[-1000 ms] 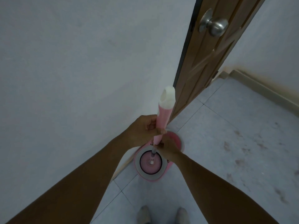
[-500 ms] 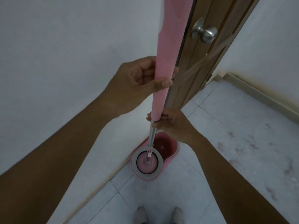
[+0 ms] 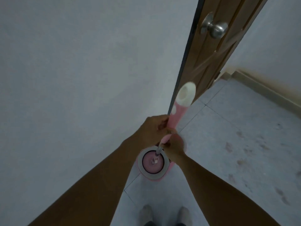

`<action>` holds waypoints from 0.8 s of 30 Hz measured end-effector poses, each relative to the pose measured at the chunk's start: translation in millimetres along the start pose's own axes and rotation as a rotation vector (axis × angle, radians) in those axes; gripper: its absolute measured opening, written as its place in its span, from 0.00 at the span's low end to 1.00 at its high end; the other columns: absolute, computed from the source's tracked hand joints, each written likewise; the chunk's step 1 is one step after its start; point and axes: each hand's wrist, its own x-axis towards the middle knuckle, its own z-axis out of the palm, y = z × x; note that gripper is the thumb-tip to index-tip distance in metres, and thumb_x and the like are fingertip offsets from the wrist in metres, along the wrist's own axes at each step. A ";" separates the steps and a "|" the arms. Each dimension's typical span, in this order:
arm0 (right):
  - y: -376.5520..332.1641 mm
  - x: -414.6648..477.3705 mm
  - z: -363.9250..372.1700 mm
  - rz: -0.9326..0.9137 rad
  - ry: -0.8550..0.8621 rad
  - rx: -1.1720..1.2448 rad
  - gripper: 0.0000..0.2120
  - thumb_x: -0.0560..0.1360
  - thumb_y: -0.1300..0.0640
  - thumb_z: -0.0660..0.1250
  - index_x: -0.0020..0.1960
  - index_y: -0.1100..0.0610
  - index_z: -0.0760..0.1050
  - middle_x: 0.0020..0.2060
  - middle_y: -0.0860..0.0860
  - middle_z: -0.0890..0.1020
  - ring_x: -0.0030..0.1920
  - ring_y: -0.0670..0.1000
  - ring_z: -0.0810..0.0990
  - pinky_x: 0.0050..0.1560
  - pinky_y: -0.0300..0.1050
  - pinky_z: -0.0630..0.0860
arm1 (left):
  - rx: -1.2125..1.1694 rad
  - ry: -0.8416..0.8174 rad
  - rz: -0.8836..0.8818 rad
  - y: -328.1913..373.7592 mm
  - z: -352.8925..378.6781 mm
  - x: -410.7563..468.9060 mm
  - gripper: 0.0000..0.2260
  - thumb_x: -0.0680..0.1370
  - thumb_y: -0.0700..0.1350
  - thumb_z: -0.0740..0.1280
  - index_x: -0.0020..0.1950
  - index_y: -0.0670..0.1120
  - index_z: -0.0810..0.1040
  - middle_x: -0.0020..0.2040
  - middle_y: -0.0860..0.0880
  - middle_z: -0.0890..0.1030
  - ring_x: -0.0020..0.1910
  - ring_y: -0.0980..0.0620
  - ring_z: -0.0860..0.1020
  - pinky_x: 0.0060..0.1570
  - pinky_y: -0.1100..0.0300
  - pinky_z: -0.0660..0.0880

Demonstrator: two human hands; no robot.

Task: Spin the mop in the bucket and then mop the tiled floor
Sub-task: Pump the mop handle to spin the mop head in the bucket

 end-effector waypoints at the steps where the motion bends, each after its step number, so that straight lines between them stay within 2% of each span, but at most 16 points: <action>1: 4.4 4.0 4.5 0.043 -0.031 -0.044 0.05 0.69 0.62 0.69 0.39 0.55 0.83 0.33 0.46 0.85 0.31 0.40 0.82 0.37 0.42 0.83 | 0.010 -0.015 -0.022 -6.9 2.7 -1.6 0.25 0.66 0.56 0.73 0.57 0.42 0.82 0.50 0.37 0.84 0.50 0.37 0.83 0.55 0.39 0.79; 3: -0.5 2.0 8.6 0.093 -0.044 -0.052 0.07 0.70 0.61 0.68 0.41 0.56 0.85 0.34 0.46 0.85 0.32 0.40 0.82 0.39 0.40 0.83 | -0.048 -0.002 -0.057 -9.2 1.8 -5.8 0.23 0.67 0.51 0.76 0.58 0.40 0.82 0.52 0.37 0.84 0.51 0.37 0.83 0.56 0.39 0.78; 5: -14.6 -4.7 6.2 0.045 -0.013 -0.052 0.09 0.75 0.60 0.64 0.48 0.57 0.84 0.35 0.47 0.84 0.31 0.40 0.80 0.33 0.31 0.79 | -0.160 0.040 -0.089 -4.4 -7.2 -7.7 0.19 0.72 0.36 0.75 0.61 0.36 0.80 0.57 0.36 0.83 0.53 0.44 0.84 0.58 0.50 0.80; 7: -33.4 -12.8 -4.1 -0.035 -0.008 0.002 0.10 0.77 0.60 0.64 0.56 0.54 0.80 0.41 0.48 0.83 0.33 0.42 0.78 0.25 0.25 0.70 | -0.263 0.069 -0.062 9.0 -22.7 -8.1 0.18 0.73 0.29 0.71 0.64 0.35 0.78 0.60 0.36 0.81 0.49 0.55 0.83 0.52 0.64 0.80; 9: -51.3 -18.2 -19.4 -0.136 0.002 0.078 0.12 0.77 0.61 0.67 0.60 0.56 0.79 0.48 0.50 0.83 0.41 0.44 0.79 0.34 0.26 0.72 | -0.301 0.083 -0.009 31.1 -40.5 -7.2 0.18 0.74 0.31 0.70 0.65 0.37 0.77 0.61 0.41 0.82 0.53 0.57 0.83 0.55 0.63 0.79; 11: -70.0 -25.7 -36.4 -0.211 0.000 0.107 0.13 0.77 0.62 0.67 0.62 0.56 0.79 0.50 0.48 0.82 0.47 0.46 0.79 0.48 0.31 0.76 | -0.298 0.087 0.053 56.5 -57.4 -9.4 0.19 0.74 0.35 0.71 0.66 0.39 0.77 0.61 0.44 0.82 0.58 0.52 0.82 0.62 0.54 0.78; 12: -78.0 -29.2 -43.9 -0.239 -0.007 0.119 0.14 0.77 0.62 0.68 0.62 0.56 0.78 0.51 0.47 0.82 0.49 0.46 0.79 0.50 0.31 0.75 | -0.293 0.082 0.080 68.7 -64.9 -11.9 0.21 0.73 0.36 0.72 0.66 0.40 0.77 0.61 0.44 0.82 0.59 0.50 0.82 0.63 0.51 0.77; 15: -98.3 -41.7 -66.1 -0.311 -0.018 0.149 0.15 0.77 0.62 0.69 0.63 0.56 0.78 0.51 0.44 0.81 0.50 0.42 0.79 0.46 0.24 0.73 | -0.233 0.072 0.162 100.8 -81.5 -16.8 0.26 0.69 0.39 0.74 0.67 0.41 0.75 0.61 0.46 0.82 0.58 0.51 0.82 0.60 0.51 0.78; 19: -107.4 -45.3 -81.1 -0.354 -0.013 0.179 0.15 0.76 0.63 0.70 0.62 0.54 0.79 0.51 0.42 0.82 0.50 0.37 0.80 0.49 0.25 0.74 | -0.179 0.108 0.248 118.4 -90.3 -14.0 0.24 0.72 0.35 0.73 0.67 0.42 0.75 0.58 0.49 0.83 0.55 0.54 0.84 0.57 0.58 0.79; 22: -92.9 -35.8 -63.3 -0.339 0.028 0.138 0.13 0.76 0.64 0.69 0.59 0.55 0.79 0.47 0.42 0.82 0.45 0.32 0.79 0.45 0.22 0.74 | -0.169 0.115 0.229 93.5 -80.8 -8.3 0.22 0.73 0.34 0.73 0.66 0.43 0.76 0.55 0.51 0.84 0.53 0.57 0.84 0.57 0.61 0.79; 24: -70.1 -29.8 -34.8 -0.303 0.093 0.069 0.10 0.77 0.64 0.67 0.57 0.57 0.79 0.45 0.43 0.82 0.40 0.30 0.78 0.44 0.25 0.76 | -0.147 0.125 0.193 57.4 -65.5 -7.3 0.21 0.73 0.32 0.72 0.66 0.41 0.76 0.55 0.51 0.84 0.53 0.59 0.83 0.58 0.61 0.79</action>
